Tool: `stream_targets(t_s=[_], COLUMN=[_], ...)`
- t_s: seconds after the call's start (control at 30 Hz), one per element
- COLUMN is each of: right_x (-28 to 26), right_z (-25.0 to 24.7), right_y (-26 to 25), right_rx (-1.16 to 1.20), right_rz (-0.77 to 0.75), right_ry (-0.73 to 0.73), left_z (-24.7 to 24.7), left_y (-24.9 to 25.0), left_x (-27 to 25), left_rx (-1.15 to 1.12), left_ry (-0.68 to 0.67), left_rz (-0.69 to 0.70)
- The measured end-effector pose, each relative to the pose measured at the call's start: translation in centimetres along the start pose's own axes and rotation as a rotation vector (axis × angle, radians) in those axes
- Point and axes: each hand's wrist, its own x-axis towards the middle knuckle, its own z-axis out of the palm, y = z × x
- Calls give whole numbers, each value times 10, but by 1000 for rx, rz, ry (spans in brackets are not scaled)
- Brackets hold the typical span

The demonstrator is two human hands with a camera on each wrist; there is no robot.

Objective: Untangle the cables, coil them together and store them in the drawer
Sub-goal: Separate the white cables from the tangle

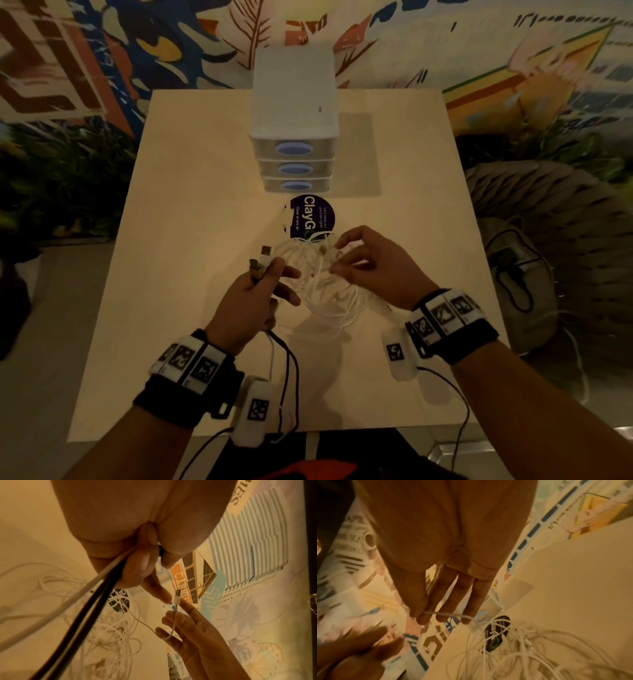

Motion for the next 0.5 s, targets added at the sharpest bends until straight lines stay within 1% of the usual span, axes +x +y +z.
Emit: stream_targets(t_s=[0.03,0.13,0.17,0.27,0.33,0.43,0.5], right_x=[-6,-18,-21,-29,-33,-37,-39], right_z=[4,20,25,38,43,46,46], right_y=[2,8,9,13,16,18,15], right_rx=[-78,-462,-523,-569,-585,-599,-587], right_rz=[-24,-181,-202,-222,-282,-383,-439], right_ry=[-33,-115,-150,-206,-201,-200,-209], left_z=[2,12,14,21,25,29,32], left_y=[-1,-5,-6,-11,-13,-14,-12], left_x=[3,11,13,19,20,19,15], left_rx=[11,86,111,195,250,324,441], left_ry=[-3,1,4,-13,-44,-137,-211], left_rz=[-37,-101,-116,-152,-165,-160,-125])
